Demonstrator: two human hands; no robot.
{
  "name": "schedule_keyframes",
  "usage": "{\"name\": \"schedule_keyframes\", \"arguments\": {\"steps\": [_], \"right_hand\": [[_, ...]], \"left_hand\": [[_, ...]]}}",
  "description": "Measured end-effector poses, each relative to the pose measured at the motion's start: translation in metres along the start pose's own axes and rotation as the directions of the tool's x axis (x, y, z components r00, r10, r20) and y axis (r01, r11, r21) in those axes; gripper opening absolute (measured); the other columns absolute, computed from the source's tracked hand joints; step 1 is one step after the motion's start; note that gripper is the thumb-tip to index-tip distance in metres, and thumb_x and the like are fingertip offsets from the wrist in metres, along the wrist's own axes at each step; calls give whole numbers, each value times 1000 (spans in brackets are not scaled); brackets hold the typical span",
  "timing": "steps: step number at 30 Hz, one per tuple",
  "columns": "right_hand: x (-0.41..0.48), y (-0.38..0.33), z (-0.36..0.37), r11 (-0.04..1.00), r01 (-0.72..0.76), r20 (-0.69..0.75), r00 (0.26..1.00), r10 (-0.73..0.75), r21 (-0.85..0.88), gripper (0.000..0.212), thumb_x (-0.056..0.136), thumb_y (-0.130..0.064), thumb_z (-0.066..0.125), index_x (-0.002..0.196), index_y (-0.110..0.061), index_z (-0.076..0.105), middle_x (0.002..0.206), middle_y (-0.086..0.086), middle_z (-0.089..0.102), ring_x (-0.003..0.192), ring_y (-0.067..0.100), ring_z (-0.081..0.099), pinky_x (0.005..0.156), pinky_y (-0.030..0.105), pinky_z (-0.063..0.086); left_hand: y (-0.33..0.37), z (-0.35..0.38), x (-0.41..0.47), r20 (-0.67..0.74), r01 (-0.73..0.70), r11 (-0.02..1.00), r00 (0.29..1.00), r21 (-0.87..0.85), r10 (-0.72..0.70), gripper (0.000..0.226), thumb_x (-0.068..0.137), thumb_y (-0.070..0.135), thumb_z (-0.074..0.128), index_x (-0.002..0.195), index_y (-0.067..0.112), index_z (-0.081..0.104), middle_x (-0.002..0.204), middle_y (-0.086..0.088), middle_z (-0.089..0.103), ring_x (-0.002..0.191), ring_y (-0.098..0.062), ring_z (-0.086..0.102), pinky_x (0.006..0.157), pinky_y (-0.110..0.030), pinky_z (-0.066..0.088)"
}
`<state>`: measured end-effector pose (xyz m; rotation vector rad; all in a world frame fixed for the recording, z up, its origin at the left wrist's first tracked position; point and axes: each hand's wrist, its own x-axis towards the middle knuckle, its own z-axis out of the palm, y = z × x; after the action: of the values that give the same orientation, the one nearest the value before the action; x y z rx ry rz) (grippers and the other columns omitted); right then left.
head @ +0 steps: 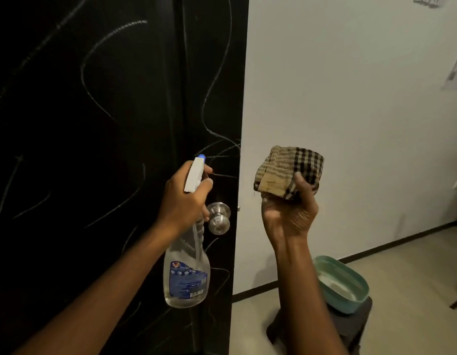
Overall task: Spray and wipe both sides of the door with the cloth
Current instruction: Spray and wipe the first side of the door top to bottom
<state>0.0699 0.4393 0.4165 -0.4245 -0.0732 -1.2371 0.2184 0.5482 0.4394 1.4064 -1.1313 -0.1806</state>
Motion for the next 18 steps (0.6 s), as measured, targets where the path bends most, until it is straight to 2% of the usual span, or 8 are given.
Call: {"name": "schedule_keyframes", "arguments": {"steps": [2,3,5,8,10,12,15,18], "right_hand": [[-3,17,22,995,41,-97,994,-50,-94,28,88,-5,61,115,-9,68,107,10,74,96,25,72,78,36,60],[-2,24,33,992,59,-170,982,-78,-112,22,90,-4,60,108,-10,70,99,8,75,91,25,73,76,36,61],[6,36,52,986,99,-253,959,-130,-132,22,90,-3,60,110,-8,69,101,10,75,99,32,72,85,44,60],[22,48,78,945,215,-263,924,-279,-247,22,91,-2,58,108,-11,69,106,11,74,102,31,71,89,49,58],[29,53,101,874,345,-174,891,-420,-342,32,89,-9,59,119,-11,68,118,12,72,110,30,69,98,53,55],[36,54,127,760,500,-30,828,-561,-414,50,87,-15,58,137,-8,59,135,11,64,124,25,62,107,51,50],[57,55,157,528,703,208,674,-709,-477,59,96,-13,56,151,-1,39,156,14,44,145,26,41,119,47,36],[85,57,183,296,838,405,493,-770,-458,60,101,-13,55,153,3,31,163,20,28,154,32,21,125,49,22]], "left_hand": [[5,-23,7,-11,-1,1000,1000,5,2,13,96,5,55,100,16,59,73,-21,62,36,-24,56,47,-37,53],[8,-32,11,-19,-7,1000,1000,6,7,13,96,5,55,98,17,59,74,-22,63,35,-26,57,47,-37,53],[16,-46,20,-36,-16,1000,999,2,17,14,95,5,55,94,18,59,77,-24,64,36,-28,57,46,-34,51],[31,-61,36,-46,-12,1000,999,-16,11,12,94,4,55,93,16,60,82,-24,64,36,-29,56,43,-32,50],[43,-69,46,-53,-6,999,999,-40,4,10,93,3,56,94,12,61,84,-21,64,37,-28,55,44,-34,52],[57,-76,57,-60,-5,998,998,-55,1,9,93,5,54,94,8,62,84,-17,64,38,-28,54,45,-36,53],[83,-88,75,-73,-9,998,997,-68,4,11,94,10,53,95,6,62,86,-13,68,39,-28,52,46,-39,53],[107,-101,93,-109,-43,997,993,-68,36,14,94,13,52,95,3,62,91,-11,71,40,-27,53,47,-40,54]]}}
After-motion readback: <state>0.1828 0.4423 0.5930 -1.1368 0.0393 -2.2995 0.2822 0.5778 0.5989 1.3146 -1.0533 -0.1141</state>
